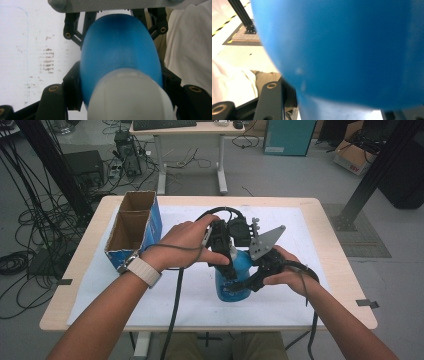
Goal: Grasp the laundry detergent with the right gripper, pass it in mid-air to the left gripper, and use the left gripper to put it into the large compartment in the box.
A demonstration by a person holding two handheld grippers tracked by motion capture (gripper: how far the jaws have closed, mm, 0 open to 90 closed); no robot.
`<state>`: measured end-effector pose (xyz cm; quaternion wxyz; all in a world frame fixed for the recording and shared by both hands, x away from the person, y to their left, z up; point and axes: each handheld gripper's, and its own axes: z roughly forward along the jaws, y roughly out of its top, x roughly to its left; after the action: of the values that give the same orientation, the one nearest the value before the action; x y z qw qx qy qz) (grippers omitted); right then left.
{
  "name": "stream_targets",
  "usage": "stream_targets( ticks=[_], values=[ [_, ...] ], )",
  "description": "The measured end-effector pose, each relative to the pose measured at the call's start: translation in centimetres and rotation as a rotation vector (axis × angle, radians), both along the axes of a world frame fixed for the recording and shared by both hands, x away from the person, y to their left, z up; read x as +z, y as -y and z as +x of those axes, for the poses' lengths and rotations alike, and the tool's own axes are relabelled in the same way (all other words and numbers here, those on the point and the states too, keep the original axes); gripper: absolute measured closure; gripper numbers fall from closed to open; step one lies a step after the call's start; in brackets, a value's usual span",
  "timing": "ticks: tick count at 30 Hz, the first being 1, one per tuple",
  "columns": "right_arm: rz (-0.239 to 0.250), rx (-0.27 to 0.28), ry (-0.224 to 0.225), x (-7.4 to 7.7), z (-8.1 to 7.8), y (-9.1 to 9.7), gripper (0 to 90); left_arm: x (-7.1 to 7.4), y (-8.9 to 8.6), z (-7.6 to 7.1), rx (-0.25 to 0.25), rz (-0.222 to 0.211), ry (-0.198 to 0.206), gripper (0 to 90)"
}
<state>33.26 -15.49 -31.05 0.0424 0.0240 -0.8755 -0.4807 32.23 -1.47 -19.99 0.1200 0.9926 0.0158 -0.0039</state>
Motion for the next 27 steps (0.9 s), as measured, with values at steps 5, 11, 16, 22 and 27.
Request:
stream_targets(
  ticks=[5,11,16,22,27],
  values=[
    [0.000,0.003,0.003,0.04,-0.04,-0.03,43.5,0.00,-0.04,-0.12,0.003,-0.004,0.001,37.2],
    [0.005,-0.003,0.000,0.00,-0.11,0.01,43.5,0.00,0.00,-0.06,-0.002,0.002,-0.004,37.2],
    [-0.001,-0.003,0.000,-0.04,-0.07,-0.01,43.5,-0.08,0.02,-0.03,-0.001,0.008,-0.003,37.2],
    [-0.002,-0.002,0.001,-0.09,-0.08,-0.05,43.5,-0.25,0.01,-0.06,0.004,-0.007,0.000,37.2],
    [-0.002,0.001,-0.001,-0.21,-0.08,-0.16,43.4,-0.36,-0.07,-0.04,0.003,-0.009,-0.004,37.2]
  ],
)
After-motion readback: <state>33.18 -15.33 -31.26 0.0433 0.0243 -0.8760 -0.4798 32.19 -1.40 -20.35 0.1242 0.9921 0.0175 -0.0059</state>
